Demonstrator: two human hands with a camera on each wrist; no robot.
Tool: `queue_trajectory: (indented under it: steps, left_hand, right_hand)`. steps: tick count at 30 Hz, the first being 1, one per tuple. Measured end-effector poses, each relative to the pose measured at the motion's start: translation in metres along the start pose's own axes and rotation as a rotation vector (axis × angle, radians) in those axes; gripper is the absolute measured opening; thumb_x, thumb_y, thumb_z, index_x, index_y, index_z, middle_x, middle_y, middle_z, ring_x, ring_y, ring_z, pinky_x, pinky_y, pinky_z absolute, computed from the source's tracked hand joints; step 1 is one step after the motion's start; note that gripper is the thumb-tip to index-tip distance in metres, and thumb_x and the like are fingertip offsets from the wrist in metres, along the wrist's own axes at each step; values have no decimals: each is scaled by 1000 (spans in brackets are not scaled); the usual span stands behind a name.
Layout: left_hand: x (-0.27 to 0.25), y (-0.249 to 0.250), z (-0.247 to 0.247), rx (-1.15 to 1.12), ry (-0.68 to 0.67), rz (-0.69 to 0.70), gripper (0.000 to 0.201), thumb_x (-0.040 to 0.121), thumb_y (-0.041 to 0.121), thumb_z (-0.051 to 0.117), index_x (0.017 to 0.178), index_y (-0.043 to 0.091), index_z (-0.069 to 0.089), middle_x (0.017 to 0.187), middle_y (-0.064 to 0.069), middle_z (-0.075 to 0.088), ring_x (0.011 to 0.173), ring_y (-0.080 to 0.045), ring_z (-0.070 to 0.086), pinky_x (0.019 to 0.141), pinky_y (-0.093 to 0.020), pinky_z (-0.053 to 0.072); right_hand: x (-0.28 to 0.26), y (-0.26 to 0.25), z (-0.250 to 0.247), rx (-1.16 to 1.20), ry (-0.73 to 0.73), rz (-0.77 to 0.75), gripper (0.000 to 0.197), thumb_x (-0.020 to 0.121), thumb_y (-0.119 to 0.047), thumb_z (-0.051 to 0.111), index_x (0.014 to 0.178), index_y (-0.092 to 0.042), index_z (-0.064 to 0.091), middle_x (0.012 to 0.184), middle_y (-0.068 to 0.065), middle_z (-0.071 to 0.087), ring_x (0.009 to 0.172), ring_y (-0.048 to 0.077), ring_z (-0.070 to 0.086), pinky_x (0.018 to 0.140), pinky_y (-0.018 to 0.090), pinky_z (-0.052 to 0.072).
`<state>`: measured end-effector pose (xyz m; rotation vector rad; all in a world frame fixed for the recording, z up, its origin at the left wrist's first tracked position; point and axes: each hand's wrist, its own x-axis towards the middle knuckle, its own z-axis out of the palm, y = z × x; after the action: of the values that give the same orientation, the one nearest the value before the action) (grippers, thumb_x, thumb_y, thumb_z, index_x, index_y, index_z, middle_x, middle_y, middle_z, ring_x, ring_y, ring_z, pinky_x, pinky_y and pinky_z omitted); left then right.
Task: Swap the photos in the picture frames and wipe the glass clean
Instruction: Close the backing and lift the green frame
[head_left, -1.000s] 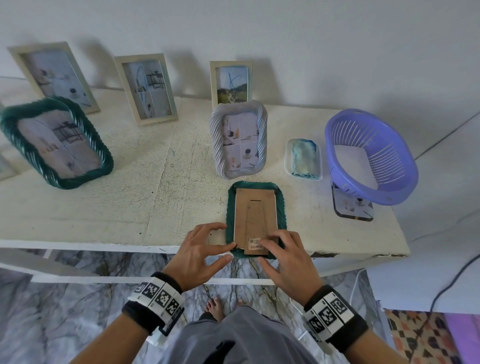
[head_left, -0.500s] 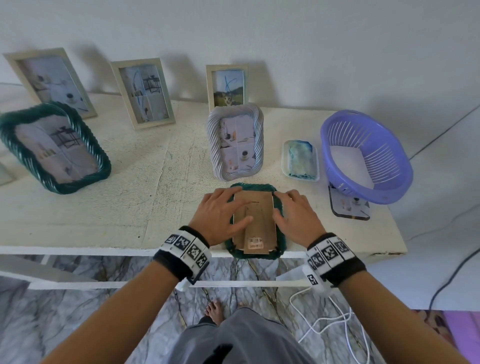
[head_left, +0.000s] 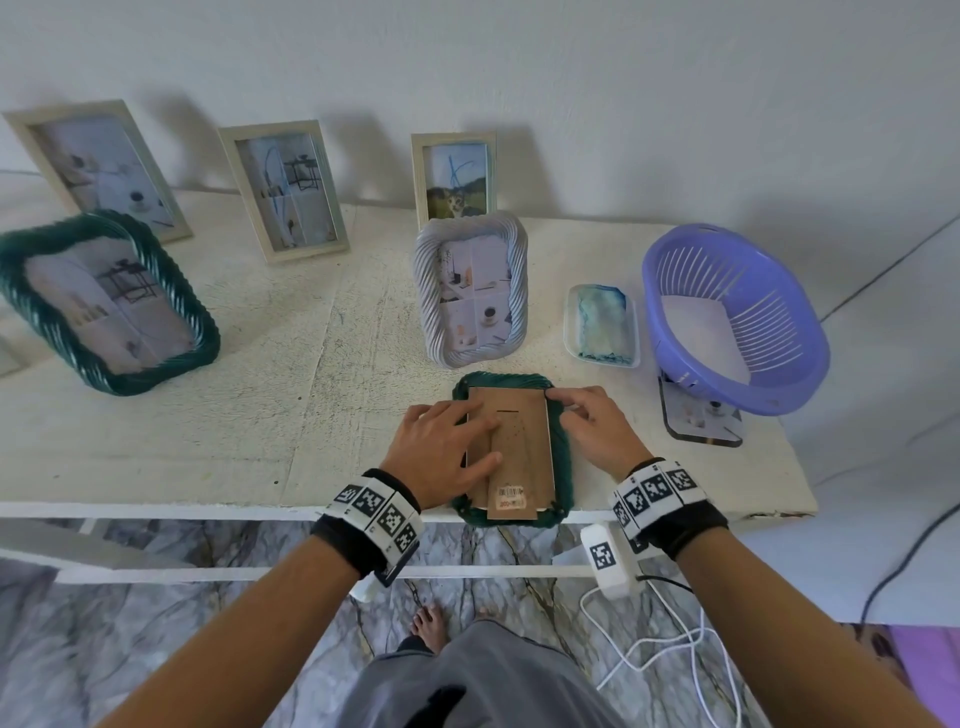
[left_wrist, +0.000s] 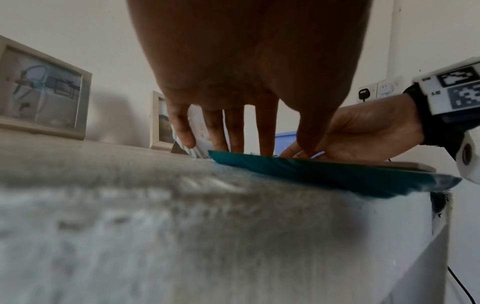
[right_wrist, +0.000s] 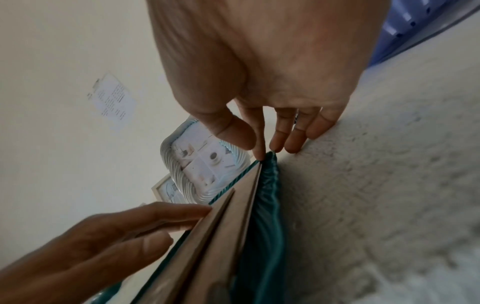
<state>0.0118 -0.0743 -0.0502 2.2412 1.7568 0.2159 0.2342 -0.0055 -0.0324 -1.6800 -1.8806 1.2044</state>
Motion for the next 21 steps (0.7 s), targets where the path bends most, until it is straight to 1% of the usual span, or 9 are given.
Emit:
queue_trajectory:
  steps: [3,4,7,9,11,14,16,19,21]
  left_hand:
    - [1,-1,-1,2,-7,0,73,83,69,19,136,34,54,147,3,48,130,-20,49,109,-44,31]
    - [1,-1,-2,2,-7,1,73,83,69,19,136,34,54,147,3,49,130,-20,49,109,-44,31]
    - [1,-2,-2,-9,-7,8,73,83,70,20,136,34,54,147,3,49,130,-20,50,109,-44,31]
    - [1,-3,-2,-34,-21,11,74,83,71,21,137,34,53,148,4,47,131,-19,48,109,-43,32]
    - [3,-7,-2,-111,-17,-1,73,84,71,24,137,32,54,147,4,48,131,-18,48,108,-44,36]
    - [7,-12,-2,-306,126,-37,63,89,63,37,127,21,64,135,-1,61,119,-20,58,99,-47,48]
    - [11,-13,-4,-278,239,-112,57,91,56,41,122,16,67,128,-5,63,114,-24,59,92,-47,52]
    - [16,-14,-9,-177,130,-238,53,97,51,44,134,15,57,134,-6,55,121,-28,51,96,-46,47]
    - [18,-15,-10,-132,61,-239,55,99,51,42,140,16,50,140,-4,51,125,-27,47,100,-45,43]
  right_hand:
    - [1,1,1,-4,5,-9,41,94,-2,45,129,-18,60,119,11,44,92,5,48,81,7,37]
    - [2,1,2,-19,6,-11,41,94,-2,45,129,-19,60,119,12,44,93,8,49,85,9,38]
    - [2,1,4,-53,3,-21,41,93,-3,48,128,-22,59,116,11,43,99,19,52,101,33,43]
    - [-1,3,5,-92,13,-78,41,91,-10,51,127,-29,56,111,7,43,99,23,52,98,41,44]
    - [-5,5,7,-209,9,-145,40,91,-24,54,129,-37,51,110,4,43,102,21,46,96,39,42]
    - [-13,4,10,-464,5,-182,41,93,-45,53,133,-41,50,121,3,38,107,23,38,95,37,39]
    - [-17,4,11,-529,17,-195,41,92,-49,52,133,-42,51,125,4,38,108,26,39,95,40,41]
    - [-18,4,12,-516,27,-196,40,92,-48,54,132,-42,53,125,5,38,107,26,39,95,41,42]
    - [-18,3,13,-514,28,-198,40,92,-47,54,132,-41,53,124,5,38,106,26,39,95,41,42]
